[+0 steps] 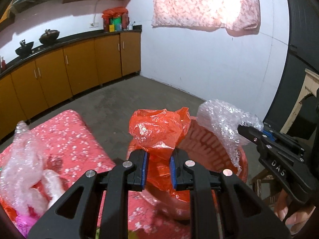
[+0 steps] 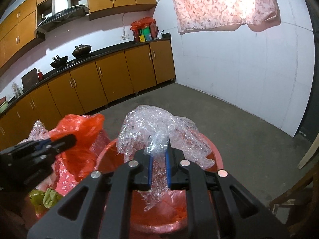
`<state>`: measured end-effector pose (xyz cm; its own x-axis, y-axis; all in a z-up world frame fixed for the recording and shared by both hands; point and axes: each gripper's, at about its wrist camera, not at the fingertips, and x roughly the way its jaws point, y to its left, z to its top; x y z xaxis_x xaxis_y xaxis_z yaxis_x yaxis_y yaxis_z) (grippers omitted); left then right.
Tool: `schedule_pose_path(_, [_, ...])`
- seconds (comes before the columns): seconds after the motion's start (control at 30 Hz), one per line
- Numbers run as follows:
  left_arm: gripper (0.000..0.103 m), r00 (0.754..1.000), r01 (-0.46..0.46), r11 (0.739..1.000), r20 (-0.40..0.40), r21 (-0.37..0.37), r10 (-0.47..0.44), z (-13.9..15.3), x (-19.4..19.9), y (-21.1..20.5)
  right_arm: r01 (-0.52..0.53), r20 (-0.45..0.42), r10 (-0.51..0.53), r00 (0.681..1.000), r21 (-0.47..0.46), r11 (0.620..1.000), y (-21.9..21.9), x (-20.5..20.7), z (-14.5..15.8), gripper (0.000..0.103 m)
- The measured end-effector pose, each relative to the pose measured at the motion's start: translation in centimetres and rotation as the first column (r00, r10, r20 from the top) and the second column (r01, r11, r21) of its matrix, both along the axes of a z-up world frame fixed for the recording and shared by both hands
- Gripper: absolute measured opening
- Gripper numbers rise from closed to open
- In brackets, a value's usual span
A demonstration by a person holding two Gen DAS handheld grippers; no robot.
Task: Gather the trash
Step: 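Carry both bags over the red basket and open both tools to drop them, then move both open tools back over the bags on the table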
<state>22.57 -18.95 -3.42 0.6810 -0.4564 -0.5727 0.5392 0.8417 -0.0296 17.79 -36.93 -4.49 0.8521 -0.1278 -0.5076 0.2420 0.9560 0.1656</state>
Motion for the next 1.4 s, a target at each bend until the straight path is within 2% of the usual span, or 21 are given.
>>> schedule_pose_path(0.2, [0.018, 1.0, 0.021, 0.999, -0.023, 0.024, -0.021, -0.9, 1.0, -1.9, -0.012, 0.002, 0.012, 1.0, 0.047, 0.999, -1.5, 0.9, -0.7, 0.012])
schedule_pose_path(0.3, [0.019, 0.999, 0.028, 0.999, -0.03, 0.031, -0.027, -1.3, 1.2, -2.6, -0.021, 0.014, 0.02, 1.0, 0.079, 0.997, -2.1, 1.0, -0.9, 0.016])
schedule_pose_path(0.37, [0.025, 0.998, 0.037, 0.999, -0.043, 0.037, -0.035, -1.6, 1.2, -2.9, -0.026, 0.017, 0.024, 1.0, 0.09, 0.996, -2.7, 1.0, -1.1, 0.019])
schedule_pose_path(0.43, [0.039, 0.998, 0.035, 0.999, -0.047, 0.039, -0.033, -1.9, 1.4, -3.1, -0.025, 0.017, 0.023, 1.0, 0.094, 0.995, -2.8, 0.7, -1.2, 0.026])
schedule_pose_path(0.5, [0.045, 0.998, 0.03, 0.999, -0.05, 0.039, -0.028, -2.0, 1.4, -3.0, -0.016, 0.015, 0.015, 1.0, 0.092, 0.996, -2.8, 0.4, -1.4, 0.03])
schedule_pose_path(0.6, [0.047, 0.998, 0.021, 0.999, -0.065, 0.033, -0.019, -2.1, 1.4, -2.6, 0.004, 0.012, -0.005, 1.0, 0.09, 0.996, -2.9, -0.3, -1.5, 0.035])
schedule_pose_path(0.7, [0.052, 0.998, 0.002, 1.0, -0.067, 0.027, 0.0, -1.7, 1.1, -1.6, 0.023, 0.013, -0.024, 1.0, 0.059, 0.998, -2.7, -1.1, -1.4, 0.047])
schedule_pose_path(0.77, [0.059, 0.998, -0.023, 1.0, -0.057, 0.017, 0.024, -1.2, 0.6, -0.5, 0.019, 0.02, -0.02, 1.0, 0.031, 0.999, -1.9, -1.7, -1.1, 0.064])
schedule_pose_path(0.87, [0.069, 0.997, -0.062, 0.998, -0.036, 0.002, 0.062, -0.1, -0.6, 1.6, -0.002, 0.033, 0.003, 0.999, -0.027, 1.0, -0.1, -2.4, -0.6, 0.078])
schedule_pose_path(1.0, [0.079, 0.993, -0.116, 0.993, -0.002, -0.01, 0.116, 1.1, -2.7, 4.9, -0.037, 0.049, 0.041, 0.998, -0.086, 0.996, 3.2, -3.2, 0.1, 0.09])
schedule_pose_path(1.03, [0.08, 0.99, -0.139, 0.99, 0.013, -0.011, 0.139, 1.5, -3.5, 6.1, -0.049, 0.05, 0.054, 0.997, -0.091, 0.995, 4.1, -3.4, 0.2, 0.094])
schedule_pose_path(1.17, [0.087, 0.97, -0.237, 0.971, 0.056, -0.024, 0.238, 2.5, -5.6, 10.9, -0.116, 0.057, 0.122, 0.991, -0.096, 0.989, 7.9, -3.6, 1.0, 0.098])
schedule_pose_path(1.23, [0.09, 0.949, -0.303, 0.953, 0.082, -0.025, 0.304, 2.9, -6.9, 13.8, -0.148, 0.051, 0.154, 0.987, -0.093, 0.984, 9.7, -3.7, 1.1, 0.098])
schedule_pose_path(1.4, [0.092, 0.882, -0.459, 0.889, 0.131, 0.011, 0.453, 2.6, -8.9, 20.1, -0.236, 0.022, 0.237, 0.971, -0.06, 0.97, 14.5, -3.3, 0.4, 0.098])
